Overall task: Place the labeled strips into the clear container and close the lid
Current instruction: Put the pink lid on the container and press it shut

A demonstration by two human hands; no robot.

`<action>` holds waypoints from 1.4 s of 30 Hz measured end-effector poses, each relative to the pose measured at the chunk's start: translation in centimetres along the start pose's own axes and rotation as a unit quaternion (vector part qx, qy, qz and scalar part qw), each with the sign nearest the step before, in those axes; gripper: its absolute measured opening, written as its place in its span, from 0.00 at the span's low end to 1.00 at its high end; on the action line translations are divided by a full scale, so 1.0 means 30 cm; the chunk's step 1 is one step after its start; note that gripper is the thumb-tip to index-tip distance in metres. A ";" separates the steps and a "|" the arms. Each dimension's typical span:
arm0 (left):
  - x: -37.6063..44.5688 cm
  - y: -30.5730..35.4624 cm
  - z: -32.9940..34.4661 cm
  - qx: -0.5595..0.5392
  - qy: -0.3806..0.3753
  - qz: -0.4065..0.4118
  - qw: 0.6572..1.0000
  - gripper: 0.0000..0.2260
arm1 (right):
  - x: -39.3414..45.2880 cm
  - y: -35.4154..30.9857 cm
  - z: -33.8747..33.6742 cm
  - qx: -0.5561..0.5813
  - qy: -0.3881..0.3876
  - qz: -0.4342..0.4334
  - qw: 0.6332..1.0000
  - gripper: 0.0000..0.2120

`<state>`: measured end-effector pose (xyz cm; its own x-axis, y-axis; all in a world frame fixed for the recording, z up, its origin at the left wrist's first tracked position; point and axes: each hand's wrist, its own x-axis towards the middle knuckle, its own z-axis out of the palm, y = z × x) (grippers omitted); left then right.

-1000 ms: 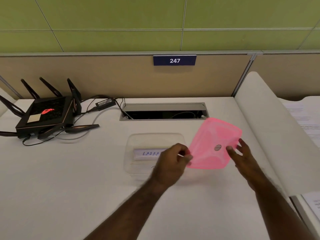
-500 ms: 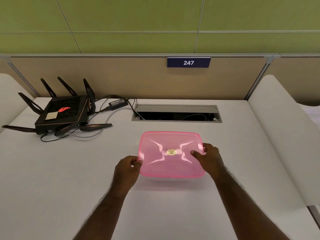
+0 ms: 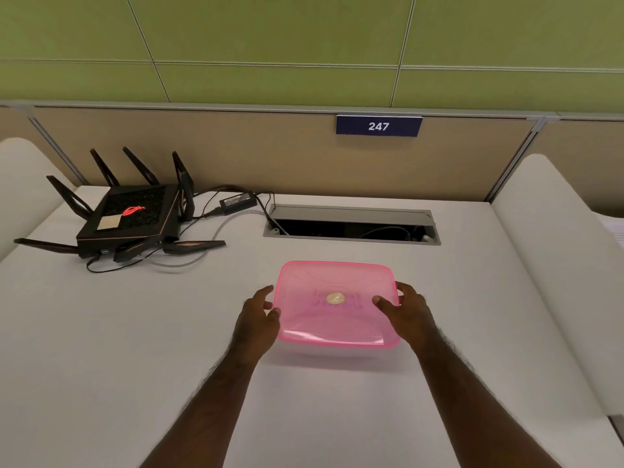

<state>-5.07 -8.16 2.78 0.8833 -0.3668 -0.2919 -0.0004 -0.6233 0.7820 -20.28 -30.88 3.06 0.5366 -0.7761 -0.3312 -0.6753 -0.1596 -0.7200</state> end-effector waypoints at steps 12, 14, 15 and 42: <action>0.123 0.116 0.096 0.109 0.056 0.036 0.992 0.22 | 0.034 0.019 -0.011 0.057 -0.032 0.029 0.997 0.35; 0.132 0.111 0.125 0.135 0.074 0.064 0.986 0.21 | 0.035 0.025 -0.008 0.058 -0.033 0.030 0.997 0.36; 0.133 0.106 0.135 0.144 0.080 0.070 0.984 0.21 | 0.037 0.026 -0.006 0.059 -0.033 0.030 0.997 0.36; 0.163 0.071 0.149 0.319 0.114 0.095 0.936 0.21 | 0.126 -0.045 0.038 -0.009 0.005 0.065 0.998 0.35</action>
<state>-2.86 -14.37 0.56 0.9159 -0.4014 0.0007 -0.3834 -0.8743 0.2978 -16.75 -32.89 2.09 0.4393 -0.7971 -0.4142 -0.7472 -0.0683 -0.6611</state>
